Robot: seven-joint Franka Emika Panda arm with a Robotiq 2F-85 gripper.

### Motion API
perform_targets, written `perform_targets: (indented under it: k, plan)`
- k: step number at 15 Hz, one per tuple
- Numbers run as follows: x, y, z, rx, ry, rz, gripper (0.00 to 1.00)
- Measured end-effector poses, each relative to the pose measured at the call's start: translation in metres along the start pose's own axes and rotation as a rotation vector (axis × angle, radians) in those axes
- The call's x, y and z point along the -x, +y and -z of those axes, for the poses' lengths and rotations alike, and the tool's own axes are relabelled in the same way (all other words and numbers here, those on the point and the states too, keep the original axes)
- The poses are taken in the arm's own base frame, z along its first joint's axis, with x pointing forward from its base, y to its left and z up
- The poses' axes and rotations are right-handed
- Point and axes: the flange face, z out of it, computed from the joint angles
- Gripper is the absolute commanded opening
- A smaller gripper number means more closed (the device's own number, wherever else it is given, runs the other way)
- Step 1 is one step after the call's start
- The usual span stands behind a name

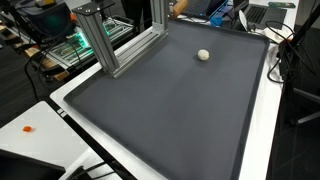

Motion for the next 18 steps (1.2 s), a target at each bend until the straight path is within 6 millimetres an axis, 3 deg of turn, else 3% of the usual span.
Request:
perform_targets:
  k: [6, 7, 9, 13, 14, 18]
  plan:
    - [-0.041, -0.006, -0.048, -0.009, 0.044, 0.032, 0.35]
    - [-0.047, -0.007, -0.056, -0.008, 0.049, 0.037, 0.6]
    - [-0.05, -0.006, -0.066, -0.01, 0.035, 0.035, 0.6]
    - [-0.05, -0.007, -0.064, -0.01, 0.039, 0.036, 0.6]
    - [-0.05, -0.007, -0.063, -0.01, 0.041, 0.036, 0.35]
    - [-0.051, -0.007, -0.067, -0.013, 0.039, 0.036, 0.35]
